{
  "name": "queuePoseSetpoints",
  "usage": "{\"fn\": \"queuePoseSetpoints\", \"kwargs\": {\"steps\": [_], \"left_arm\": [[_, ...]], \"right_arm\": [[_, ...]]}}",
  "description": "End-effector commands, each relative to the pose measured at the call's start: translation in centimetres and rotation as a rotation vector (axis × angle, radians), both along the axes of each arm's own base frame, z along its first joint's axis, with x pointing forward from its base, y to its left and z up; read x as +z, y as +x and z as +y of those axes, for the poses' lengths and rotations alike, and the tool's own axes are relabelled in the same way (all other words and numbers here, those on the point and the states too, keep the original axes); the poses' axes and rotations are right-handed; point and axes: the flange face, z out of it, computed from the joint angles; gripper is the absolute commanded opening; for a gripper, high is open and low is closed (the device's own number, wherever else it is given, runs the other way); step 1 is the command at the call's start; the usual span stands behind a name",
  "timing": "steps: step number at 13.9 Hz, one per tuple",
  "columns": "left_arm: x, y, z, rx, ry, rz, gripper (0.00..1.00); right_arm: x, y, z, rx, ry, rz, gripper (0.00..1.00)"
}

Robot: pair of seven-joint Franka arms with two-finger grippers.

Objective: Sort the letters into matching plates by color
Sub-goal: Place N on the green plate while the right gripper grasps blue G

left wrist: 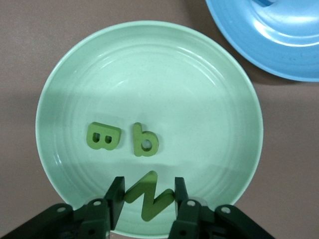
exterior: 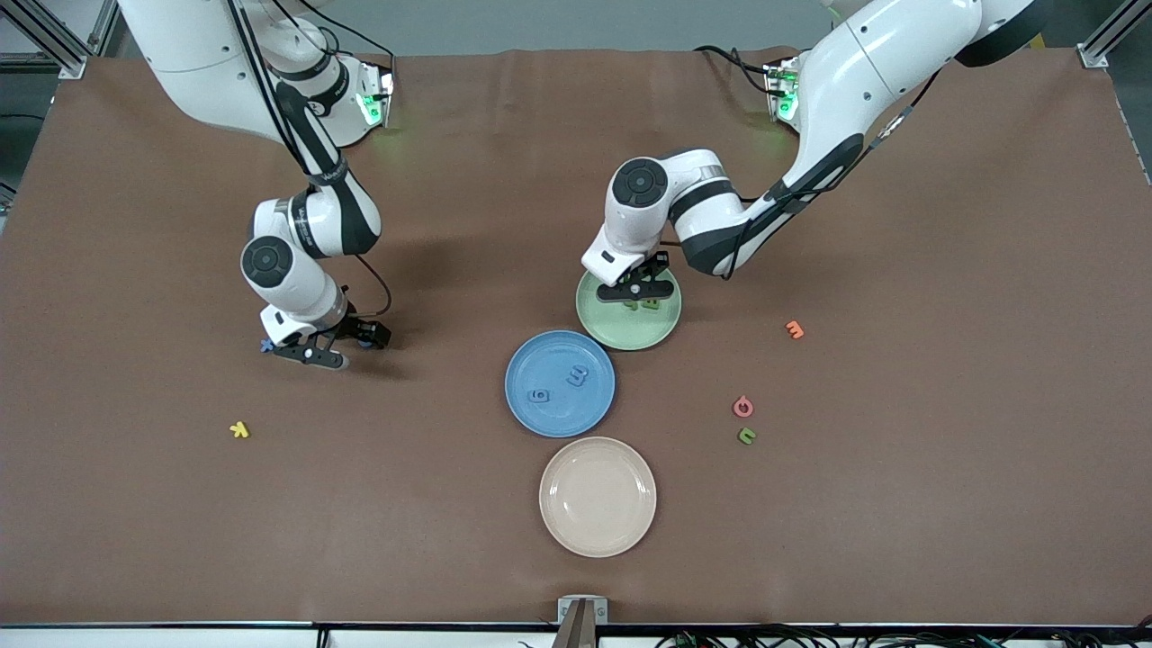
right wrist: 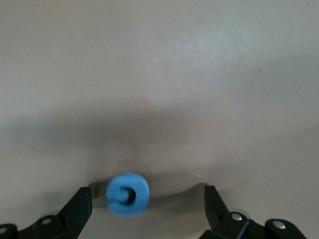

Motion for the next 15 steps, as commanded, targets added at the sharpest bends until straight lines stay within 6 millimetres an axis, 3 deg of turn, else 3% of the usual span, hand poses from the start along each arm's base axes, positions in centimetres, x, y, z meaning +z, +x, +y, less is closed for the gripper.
{"fn": "queuePoseSetpoints", "kwargs": {"steps": [1, 2, 4, 7, 12, 15], "left_arm": [[0.0, 0.4, 0.3, 0.012, 0.005, -0.003, 0.70], [0.2, 0.7, 0.4, 0.015, 0.003, -0.008, 0.79], [0.3, 1.2, 1.0, 0.018, 0.006, -0.011, 0.83], [0.9, 4.2, 4.0, 0.038, 0.007, -0.026, 0.84], [2.3, 10.7, 10.5, 0.003, -0.011, -0.065, 0.84], [3.8, 14.6, 12.9, 0.014, -0.031, -0.107, 0.84]], "right_arm": [[1.3, -1.9, 0.5, 0.004, 0.016, -0.009, 1.00], [1.3, -1.8, 0.5, 0.004, 0.017, -0.016, 1.00], [1.3, -1.8, 0.8, 0.012, 0.018, -0.026, 1.00], [1.4, -1.4, 0.8, 0.011, 0.023, -0.062, 1.00], [0.3, -1.1, 0.2, 0.007, 0.020, -0.087, 0.99], [-0.2, -1.3, 0.3, 0.001, 0.017, -0.075, 0.92]]}}
